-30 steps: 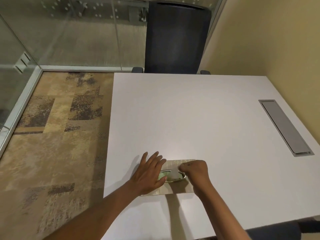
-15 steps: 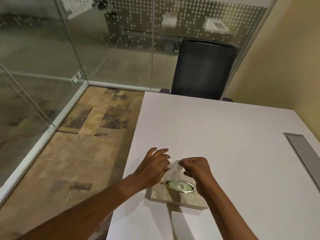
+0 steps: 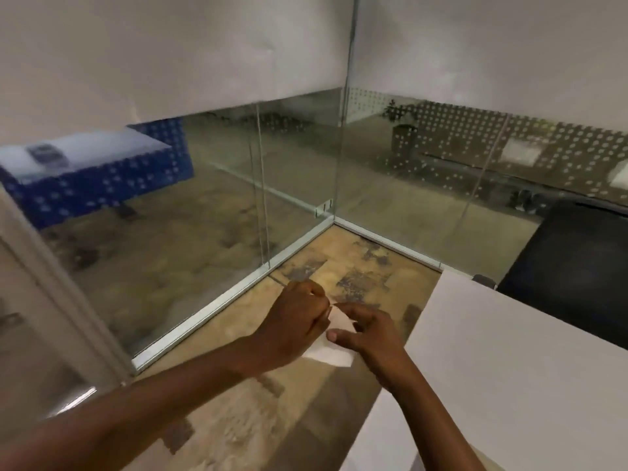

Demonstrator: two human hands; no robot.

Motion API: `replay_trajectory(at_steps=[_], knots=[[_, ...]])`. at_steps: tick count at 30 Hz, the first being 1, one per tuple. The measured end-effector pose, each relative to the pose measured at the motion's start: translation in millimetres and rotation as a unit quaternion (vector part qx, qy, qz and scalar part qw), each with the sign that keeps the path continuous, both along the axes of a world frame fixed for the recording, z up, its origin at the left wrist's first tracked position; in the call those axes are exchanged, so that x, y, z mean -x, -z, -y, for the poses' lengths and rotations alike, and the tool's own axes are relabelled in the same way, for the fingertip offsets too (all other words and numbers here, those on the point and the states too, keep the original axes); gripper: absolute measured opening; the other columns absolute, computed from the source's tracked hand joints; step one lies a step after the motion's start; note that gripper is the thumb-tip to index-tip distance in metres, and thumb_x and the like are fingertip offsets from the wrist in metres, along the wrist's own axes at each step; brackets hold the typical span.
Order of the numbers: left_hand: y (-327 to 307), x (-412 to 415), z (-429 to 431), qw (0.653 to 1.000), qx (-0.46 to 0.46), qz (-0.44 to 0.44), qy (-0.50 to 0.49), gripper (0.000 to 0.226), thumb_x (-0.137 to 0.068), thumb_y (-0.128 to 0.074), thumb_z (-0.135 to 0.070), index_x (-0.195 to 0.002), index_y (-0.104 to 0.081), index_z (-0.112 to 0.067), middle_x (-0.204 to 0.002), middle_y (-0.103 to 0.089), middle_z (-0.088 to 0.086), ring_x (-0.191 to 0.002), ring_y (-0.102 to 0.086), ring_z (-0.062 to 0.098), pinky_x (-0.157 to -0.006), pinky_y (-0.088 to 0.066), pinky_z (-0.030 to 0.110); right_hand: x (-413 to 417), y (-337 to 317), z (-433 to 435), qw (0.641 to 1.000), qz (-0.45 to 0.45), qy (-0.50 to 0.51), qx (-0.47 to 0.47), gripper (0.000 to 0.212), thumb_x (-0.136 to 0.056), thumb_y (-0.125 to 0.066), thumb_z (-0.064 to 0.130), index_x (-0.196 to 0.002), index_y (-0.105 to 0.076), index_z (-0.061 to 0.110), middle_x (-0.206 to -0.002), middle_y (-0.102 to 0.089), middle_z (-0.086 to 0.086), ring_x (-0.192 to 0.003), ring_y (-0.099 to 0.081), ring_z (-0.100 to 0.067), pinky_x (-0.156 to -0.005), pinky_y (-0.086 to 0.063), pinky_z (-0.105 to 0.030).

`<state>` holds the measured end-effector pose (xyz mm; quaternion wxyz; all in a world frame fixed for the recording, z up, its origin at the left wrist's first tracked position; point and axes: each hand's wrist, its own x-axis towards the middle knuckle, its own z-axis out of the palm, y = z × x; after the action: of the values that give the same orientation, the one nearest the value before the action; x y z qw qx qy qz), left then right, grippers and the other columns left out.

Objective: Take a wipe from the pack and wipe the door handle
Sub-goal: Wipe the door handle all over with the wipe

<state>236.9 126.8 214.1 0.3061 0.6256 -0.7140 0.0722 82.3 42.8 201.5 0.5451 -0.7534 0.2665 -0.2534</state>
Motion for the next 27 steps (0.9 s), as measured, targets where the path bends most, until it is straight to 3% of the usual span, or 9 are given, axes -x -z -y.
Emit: replay_trajectory(at_steps=[4, 8, 12, 16, 19, 22, 24, 26, 27], knots=[[-31.7, -82.3, -72.2, 0.987, 0.008, -0.113, -0.11, 0.031, -0.092, -0.046, -0.023, -0.062, -0.043, -0.018, -0.056, -0.044, -0.003, -0.058, -0.035, 0.011, -0.057, -0.024, 0.028, -97.3, -29.8, -44.6, 0.998, 0.024, -0.042, 0.035, 0.016, -0.078, -0.073, 0.016, -0.079, -0.077, 0.031, -0.075, -0.076, 0.01, -0.069, -0.069, -0.01, -0.064, -0.052, -0.028], [-60.0, -166.1, -150.5, 0.941, 0.029, -0.277, -0.191, 0.05, -0.093, -0.059, -0.005, -0.053, -0.035, -0.023, -0.052, -0.032, -0.008, -0.05, -0.029, 0.005, -0.051, -0.026, 0.03, -202.4, -48.9, -106.5, 0.993, 0.064, -0.083, 0.051, 0.018, -0.082, -0.062, 0.022, -0.078, -0.073, 0.01, -0.071, -0.07, -0.014, -0.063, -0.061, -0.017, -0.059, -0.047, -0.037], [-88.0, -242.4, -228.0, 0.853, 0.069, -0.473, -0.209, 0.033, -0.094, -0.06, -0.018, -0.064, -0.047, -0.011, -0.06, -0.042, 0.009, -0.053, -0.04, 0.016, -0.048, -0.032, 0.024, -302.7, -57.0, -177.3, 0.988, 0.123, -0.097, 0.003, 0.023, -0.077, -0.058, 0.007, -0.069, -0.073, 0.022, -0.06, -0.067, 0.002, -0.055, -0.055, -0.006, -0.051, -0.043, -0.02], [-89.0, -306.7, -291.0, 0.783, 0.133, -0.557, -0.242, 0.035, -0.092, -0.061, -0.015, -0.06, -0.047, -0.015, -0.051, -0.047, 0.002, -0.042, -0.044, 0.013, -0.042, -0.034, 0.022, -390.8, -61.4, -244.5, 0.988, 0.09, -0.119, 0.034, 0.013, -0.065, -0.059, 0.013, -0.064, -0.071, 0.017, -0.052, -0.065, 0.01, -0.047, -0.052, -0.002, -0.046, -0.039, -0.016], [-82.6, -349.5, -335.1, 0.755, 0.144, -0.581, -0.267, 0.037, -0.094, -0.058, -0.014, -0.059, -0.045, -0.017, -0.046, -0.042, 0.004, -0.033, -0.036, 0.011, -0.034, -0.028, 0.017, -445.1, -64.2, -277.4, 0.986, 0.075, -0.14, 0.044, 0.022, -0.065, -0.06, 0.008, -0.059, -0.07, 0.026, -0.057, -0.068, 0.016, -0.05, -0.059, -0.001, -0.046, -0.042, -0.014], [-81.9, -394.8, -379.7, 0.749, 0.151, -0.576, -0.289, 0.036, -0.095, -0.058, -0.019, -0.062, -0.045, -0.017, -0.047, -0.042, 0.005, -0.032, -0.033, 0.01, -0.031, -0.024, 0.016, -495.4, -67.6, -300.2, 0.973, 0.088, -0.205, -0.06, 0.015, -0.064, -0.061, 0.013, -0.062, -0.075, 0.017, -0.054, -0.067, 0.006, -0.052, -0.059, -0.009, -0.047, -0.045, -0.024], [-79.8, -426.2, -404.2, 0.788, 0.16, -0.483, -0.348, 0.039, -0.094, -0.059, -0.029, -0.058, -0.047, -0.021, -0.052, -0.049, 0.005, -0.038, -0.042, 0.011, -0.035, -0.032, 0.02, -530.0, -66.0, -314.7, 0.959, 0.089, -0.248, -0.102, 0.011, -0.066, -0.066, 0.019, -0.065, -0.075, 0.014, -0.057, -0.068, 0.002, -0.057, -0.061, -0.014, -0.052, -0.047, -0.029], [-73.5, -455.5, -421.1, 0.834, 0.146, -0.314, -0.429, 0.043, -0.094, -0.057, -0.045, -0.058, -0.049, -0.022, -0.052, -0.052, -0.005, -0.045, -0.047, 0.007, -0.045, -0.037, 0.025, -563.8, -60.6, -328.3, 0.955, 0.091, -0.269, -0.082, 0.009, -0.071, -0.07, 0.017, -0.065, -0.076, 0.017, -0.059, -0.07, 0.002, -0.06, -0.064, -0.014, -0.056, -0.048, -0.031], [-70.2, -470.4, -425.8, 0.841, 0.145, -0.238, -0.464, 0.042, -0.093, -0.054, -0.05, -0.059, -0.049, -0.025, -0.051, -0.049, -0.009, -0.047, -0.044, 0.004, -0.048, -0.035, 0.025, -581.3, -58.7, -334.8, 0.955, 0.095, -0.274, -0.065, 0.013, -0.073, -0.071, 0.012, -0.064, -0.077, 0.019, -0.06, -0.07, 0.003, -0.06, -0.064, -0.013, -0.057, -0.049, -0.029]])
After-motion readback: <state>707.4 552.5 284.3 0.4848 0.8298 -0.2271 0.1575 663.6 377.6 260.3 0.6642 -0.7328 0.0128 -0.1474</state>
